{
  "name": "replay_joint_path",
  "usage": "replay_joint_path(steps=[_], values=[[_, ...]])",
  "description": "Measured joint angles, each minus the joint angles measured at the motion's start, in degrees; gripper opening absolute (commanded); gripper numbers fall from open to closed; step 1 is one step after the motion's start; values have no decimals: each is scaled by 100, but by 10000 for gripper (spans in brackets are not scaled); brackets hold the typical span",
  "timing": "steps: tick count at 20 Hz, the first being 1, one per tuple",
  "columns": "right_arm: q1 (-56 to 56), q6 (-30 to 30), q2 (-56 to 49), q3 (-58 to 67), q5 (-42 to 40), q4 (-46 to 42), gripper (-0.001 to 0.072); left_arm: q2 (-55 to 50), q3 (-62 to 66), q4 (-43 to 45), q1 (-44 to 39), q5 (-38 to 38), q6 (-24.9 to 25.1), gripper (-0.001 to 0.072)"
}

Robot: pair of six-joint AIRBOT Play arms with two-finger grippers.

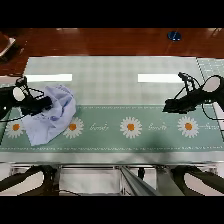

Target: Fold the shirts.

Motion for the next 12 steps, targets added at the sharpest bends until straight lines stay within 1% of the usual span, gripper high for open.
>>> replay_joint_path(steps=[1,2,3,6,8,12], values=[[0,0,0,0,-7,4,408,-118,0,-188,9,0,118,394],[0,-2,0,0,-11,11,409,-208,4,-356,20,-11,256,96],[0,-2,0,0,-26,20,408,-269,22,-507,17,-50,398,30],[2,-2,0,0,-72,92,408,-339,168,-809,24,-332,885,30],[0,-2,9,0,-94,127,408,-162,361,-1102,-22,-671,1180,30],[0,-2,223,0,-131,168,408,730,984,-1587,-275,-306,1517,30]])
